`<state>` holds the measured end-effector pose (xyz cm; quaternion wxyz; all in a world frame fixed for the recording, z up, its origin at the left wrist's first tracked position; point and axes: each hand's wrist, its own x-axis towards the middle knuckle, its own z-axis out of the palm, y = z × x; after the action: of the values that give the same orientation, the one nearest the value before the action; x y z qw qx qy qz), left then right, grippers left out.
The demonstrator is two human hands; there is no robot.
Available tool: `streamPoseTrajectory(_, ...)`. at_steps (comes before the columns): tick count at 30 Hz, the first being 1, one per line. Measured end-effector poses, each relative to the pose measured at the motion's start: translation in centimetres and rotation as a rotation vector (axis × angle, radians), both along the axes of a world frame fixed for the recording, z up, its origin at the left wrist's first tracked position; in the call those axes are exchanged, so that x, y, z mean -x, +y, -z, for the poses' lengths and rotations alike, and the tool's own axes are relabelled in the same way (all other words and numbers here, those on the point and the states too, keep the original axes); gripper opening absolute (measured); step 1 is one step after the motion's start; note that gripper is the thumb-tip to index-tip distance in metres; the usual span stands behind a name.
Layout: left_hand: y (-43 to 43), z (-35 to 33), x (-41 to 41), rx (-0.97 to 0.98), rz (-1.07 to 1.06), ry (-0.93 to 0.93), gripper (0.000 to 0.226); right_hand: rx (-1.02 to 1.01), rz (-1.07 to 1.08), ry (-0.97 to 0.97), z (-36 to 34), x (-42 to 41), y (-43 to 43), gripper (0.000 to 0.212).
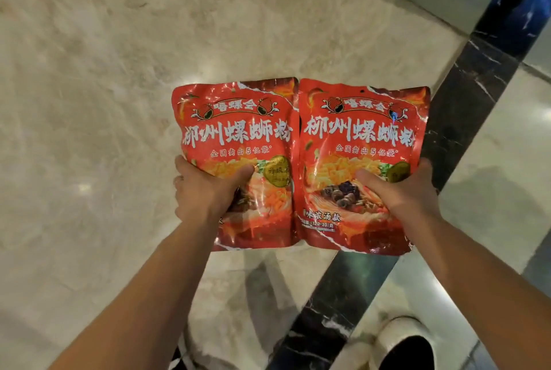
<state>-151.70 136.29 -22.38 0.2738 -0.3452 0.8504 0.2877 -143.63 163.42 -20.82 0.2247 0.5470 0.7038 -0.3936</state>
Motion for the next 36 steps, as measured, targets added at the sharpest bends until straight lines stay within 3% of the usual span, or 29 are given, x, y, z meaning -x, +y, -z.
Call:
streamPoseTrajectory(2, -0.5, 0.3, 0.0, -0.155, -0.070, 0.000, 0.123, 0.058, 0.036, -0.019, 0.6, 0.0, -0.1, 0.110)
streamPoseTrajectory(5, -1.4, -0.1, 0.5, -0.388, 0.012, -0.068, 0.095, 0.166, 0.069, 0.011, 0.5, -0.3, -0.1, 0.109)
streamPoseTrajectory(8, -2.1, -0.8, 1.3, -0.543, 0.103, -0.165, 0.089, 0.237, 0.013, 0.030, -0.3, -0.6, -0.6, 0.099)
streamPoseTrajectory(13, -1.6, -2.9, 1.1, -0.520, 0.148, -0.143, 0.071, 0.243, -0.007, 0.117, -2.4, -0.4, -1.3, 0.085)
streamPoseTrajectory(17, -1.5, -8.9, 1.2, -0.500, 0.183, -0.056, 0.057, 0.237, -0.014, 0.219, -8.2, -0.6, -1.3, 0.077)
streamPoseTrajectory(20, -0.9, -17.5, 2.6, -0.556, 0.230, 0.020, 0.058, 0.219, -0.019, 0.275, -16.1, -0.5, -0.1, 0.083)
streamPoseTrajectory(25, 1.6, -36.1, 6.3, -0.648, 0.328, 0.159, 0.058, 0.188, -0.014, 0.439, -34.8, 1.5, 3.6, 0.062)
streamPoseTrajectory(31, 5.7, -62.1, 8.6, -0.664, 0.349, 0.395, 0.064, 0.092, 0.023, 0.633, -61.2, 3.5, 6.3, 0.074)
streamPoseTrajectory(36, 7.3, -78.9, 7.8, -0.712, 0.398, 0.483, 0.070, -0.001, 0.050, 0.777, -79.6, 0.7, 6.6, 0.074)
